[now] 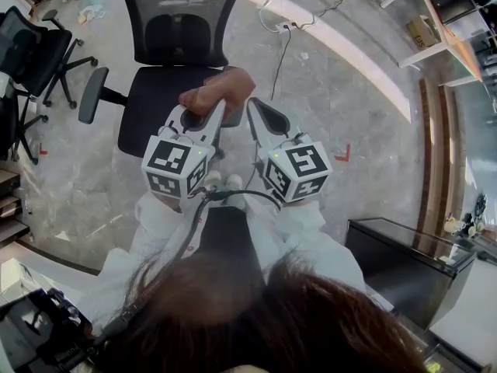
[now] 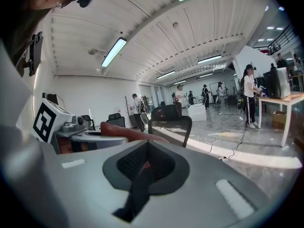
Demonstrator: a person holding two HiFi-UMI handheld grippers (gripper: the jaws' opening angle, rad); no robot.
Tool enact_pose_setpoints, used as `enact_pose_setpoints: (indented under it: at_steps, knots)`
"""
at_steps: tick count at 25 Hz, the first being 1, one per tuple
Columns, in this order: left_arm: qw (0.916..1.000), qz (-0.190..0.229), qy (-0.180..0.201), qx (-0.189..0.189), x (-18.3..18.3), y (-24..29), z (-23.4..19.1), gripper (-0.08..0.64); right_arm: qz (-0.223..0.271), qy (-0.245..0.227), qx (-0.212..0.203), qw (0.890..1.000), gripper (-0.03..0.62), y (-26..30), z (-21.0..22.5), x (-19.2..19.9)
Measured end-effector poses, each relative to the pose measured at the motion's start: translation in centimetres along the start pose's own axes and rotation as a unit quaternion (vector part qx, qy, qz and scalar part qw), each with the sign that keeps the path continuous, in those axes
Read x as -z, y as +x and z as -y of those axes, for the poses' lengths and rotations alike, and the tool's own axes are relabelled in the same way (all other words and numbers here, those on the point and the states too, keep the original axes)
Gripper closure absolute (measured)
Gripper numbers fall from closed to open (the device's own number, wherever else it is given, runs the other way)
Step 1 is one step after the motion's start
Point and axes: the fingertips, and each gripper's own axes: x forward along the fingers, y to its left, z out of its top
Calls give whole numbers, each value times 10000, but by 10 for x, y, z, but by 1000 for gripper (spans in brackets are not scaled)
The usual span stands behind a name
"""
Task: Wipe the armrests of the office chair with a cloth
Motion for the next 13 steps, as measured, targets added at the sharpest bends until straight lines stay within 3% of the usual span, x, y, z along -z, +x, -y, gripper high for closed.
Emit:
enact_pose_setpoints:
  at_steps: [13]
  knots:
    - [9998,45,-203,64,1,9,2,525,-25,49,41,10000,592,-2,12,5]
